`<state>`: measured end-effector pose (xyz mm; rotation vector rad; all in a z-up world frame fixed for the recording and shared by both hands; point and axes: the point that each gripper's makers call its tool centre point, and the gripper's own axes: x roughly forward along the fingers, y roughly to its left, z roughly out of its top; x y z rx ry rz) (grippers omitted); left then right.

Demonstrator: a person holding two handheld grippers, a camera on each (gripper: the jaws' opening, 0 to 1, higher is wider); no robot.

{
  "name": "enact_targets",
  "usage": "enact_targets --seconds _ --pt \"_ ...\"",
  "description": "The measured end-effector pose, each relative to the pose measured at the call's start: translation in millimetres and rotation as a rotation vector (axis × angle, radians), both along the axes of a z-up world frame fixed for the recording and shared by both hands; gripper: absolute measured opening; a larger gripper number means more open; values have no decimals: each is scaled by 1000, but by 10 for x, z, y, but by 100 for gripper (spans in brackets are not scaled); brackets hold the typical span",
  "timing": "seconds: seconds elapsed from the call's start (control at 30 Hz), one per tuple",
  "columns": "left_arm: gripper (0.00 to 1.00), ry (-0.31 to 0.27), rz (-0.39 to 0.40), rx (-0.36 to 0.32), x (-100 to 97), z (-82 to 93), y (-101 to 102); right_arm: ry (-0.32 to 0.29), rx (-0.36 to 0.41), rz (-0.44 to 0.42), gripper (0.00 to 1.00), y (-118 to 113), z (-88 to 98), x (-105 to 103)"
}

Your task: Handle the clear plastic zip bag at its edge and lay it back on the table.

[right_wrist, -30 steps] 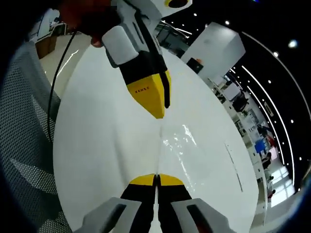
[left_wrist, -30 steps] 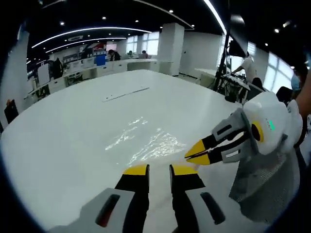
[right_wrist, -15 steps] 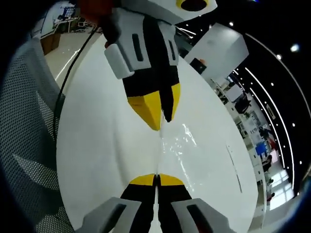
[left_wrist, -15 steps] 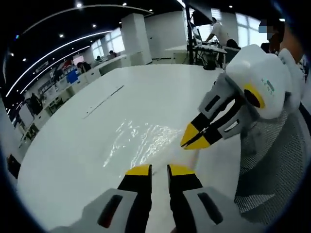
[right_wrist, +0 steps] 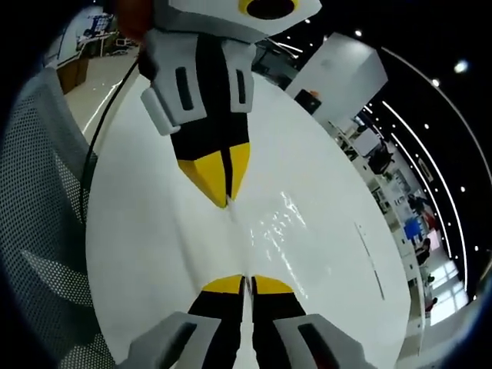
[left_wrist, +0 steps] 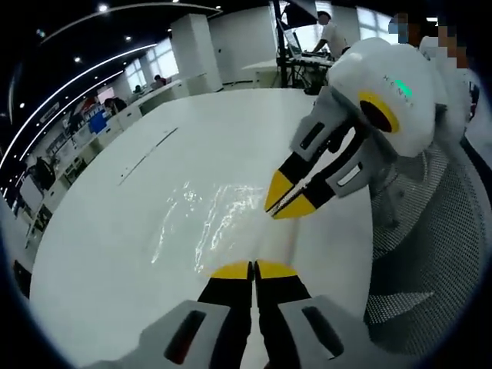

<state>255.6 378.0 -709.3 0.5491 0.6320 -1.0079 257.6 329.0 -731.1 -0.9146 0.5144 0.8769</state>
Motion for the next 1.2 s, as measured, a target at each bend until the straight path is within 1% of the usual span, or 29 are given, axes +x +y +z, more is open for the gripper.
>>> enact_targets --seconds 0.1,0.17,0.23,0.3,0.4,0.57,0.7,0.77,0.83,0.9,1.0,1.13,1.2 --pt "0 11 1 9 -1 -42 27 11 20 5 8 42 -2 -10" --pt "0 16 7 8 9 -43 42 28 46 4 10 76 -7 -19" --pt "0 25 28 -1 18 -39 66 39 67 -2 14 94 0 -10" --pt "0 25 41 -6 36 -29 81 59 105 -7 18 127 26 6" --pt "0 28 49 -16 29 -30 79 77 127 -3 24 142 54 13" --pt "0 28 57 -15 40 -43 108 77 130 5 28 110 106 32" --pt "0 30 66 -18 54 -49 136 69 118 -9 32 5 125 47" --pt "0 29 63 -14 46 -57 140 58 113 -16 35 -33 162 64" --pt "0 30 58 -10 27 -63 141 43 118 -18 38 -42 237 83" --pt "0 30 50 -6 20 -80 139 22 121 -11 40 -34 322 97" --pt "0 25 29 0 6 -85 116 13 124 2 41 1 382 96" --pt "0 19 17 -2 -16 -54 45 23 114 30 41 96 357 84" --pt "0 17 13 -4 -7 -66 49 23 112 37 40 141 350 78"
